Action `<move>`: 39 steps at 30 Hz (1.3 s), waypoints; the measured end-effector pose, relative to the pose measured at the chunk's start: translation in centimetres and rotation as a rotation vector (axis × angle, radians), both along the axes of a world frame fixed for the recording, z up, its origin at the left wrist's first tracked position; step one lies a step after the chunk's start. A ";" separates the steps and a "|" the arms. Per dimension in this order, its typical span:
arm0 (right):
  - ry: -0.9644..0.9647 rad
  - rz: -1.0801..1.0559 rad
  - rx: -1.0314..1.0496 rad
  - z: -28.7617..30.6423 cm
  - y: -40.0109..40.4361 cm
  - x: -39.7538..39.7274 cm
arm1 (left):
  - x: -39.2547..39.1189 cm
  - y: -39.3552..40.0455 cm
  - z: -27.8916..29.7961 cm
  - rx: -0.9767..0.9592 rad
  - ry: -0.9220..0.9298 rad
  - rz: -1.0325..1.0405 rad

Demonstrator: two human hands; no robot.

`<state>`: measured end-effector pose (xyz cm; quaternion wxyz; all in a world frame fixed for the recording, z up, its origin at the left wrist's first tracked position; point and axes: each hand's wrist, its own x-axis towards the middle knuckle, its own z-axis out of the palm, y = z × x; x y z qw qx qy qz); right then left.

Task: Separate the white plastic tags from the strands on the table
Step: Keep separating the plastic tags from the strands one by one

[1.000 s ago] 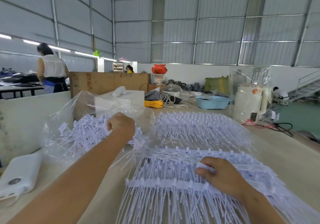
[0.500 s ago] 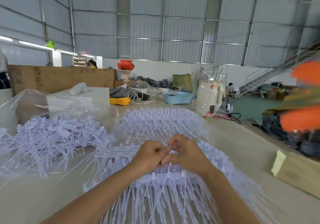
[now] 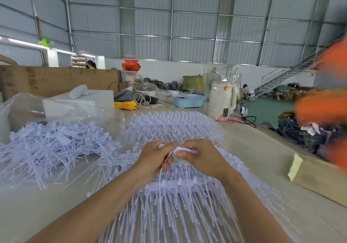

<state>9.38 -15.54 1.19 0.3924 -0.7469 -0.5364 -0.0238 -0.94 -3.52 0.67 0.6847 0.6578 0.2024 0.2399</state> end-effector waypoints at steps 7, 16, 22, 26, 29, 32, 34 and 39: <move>-0.078 -0.303 0.164 1.0 -2.3 1.7 | -1.9 6.7 2.6 -0.503 -0.207 0.135; 0.170 0.211 0.052 2.6 -1.5 -1.8 | 0.7 0.4 -0.5 0.179 -0.156 -0.068; 0.055 0.079 0.104 1.3 -0.8 -1.0 | 0.4 -0.8 -0.1 0.052 -0.196 -0.148; 0.059 0.053 0.109 0.8 -0.5 -0.6 | 0.1 -1.3 -0.2 0.235 -0.160 -0.113; 0.065 0.006 0.072 0.6 -0.5 0.0 | 0.1 -1.2 -0.6 0.325 -0.197 -0.022; -0.024 -0.021 -0.023 0.5 -0.9 0.6 | 0.2 -1.0 -0.1 0.264 -0.229 0.046; 0.046 0.056 0.023 0.5 -1.0 0.5 | 0.1 -1.0 0.1 0.230 -0.228 0.017; -0.055 0.040 0.069 0.1 -0.8 0.7 | 0.0 -1.0 0.2 0.067 -0.115 -0.065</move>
